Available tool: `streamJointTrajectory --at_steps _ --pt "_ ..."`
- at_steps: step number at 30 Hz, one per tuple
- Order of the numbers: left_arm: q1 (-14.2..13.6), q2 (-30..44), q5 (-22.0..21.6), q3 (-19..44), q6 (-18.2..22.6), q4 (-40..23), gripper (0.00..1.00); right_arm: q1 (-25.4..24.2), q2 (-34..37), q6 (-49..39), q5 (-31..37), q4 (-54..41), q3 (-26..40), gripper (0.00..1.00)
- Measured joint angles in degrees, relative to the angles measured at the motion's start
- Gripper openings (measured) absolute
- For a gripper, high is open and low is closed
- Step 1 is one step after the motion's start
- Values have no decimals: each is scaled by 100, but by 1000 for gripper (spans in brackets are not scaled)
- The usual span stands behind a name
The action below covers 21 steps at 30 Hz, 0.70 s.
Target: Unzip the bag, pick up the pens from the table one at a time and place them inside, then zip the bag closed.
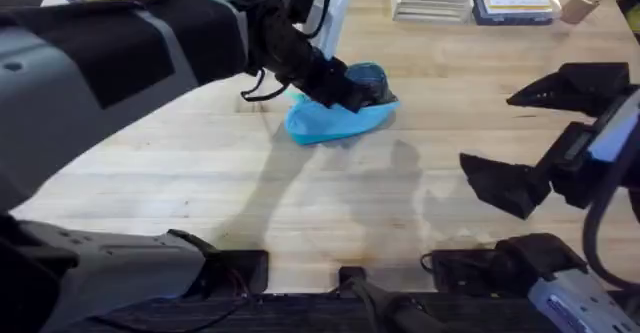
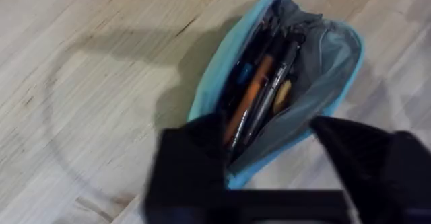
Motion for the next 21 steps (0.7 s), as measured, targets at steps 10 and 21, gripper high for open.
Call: streamJointTrajectory --at_steps 10,21 --pt "-15 0 22 0 -3 55 994 0 0 0 0 -2 0 997" --pt "-13 -202 -10 285 -2 284 995 0 0 0 0 -1 0 997"
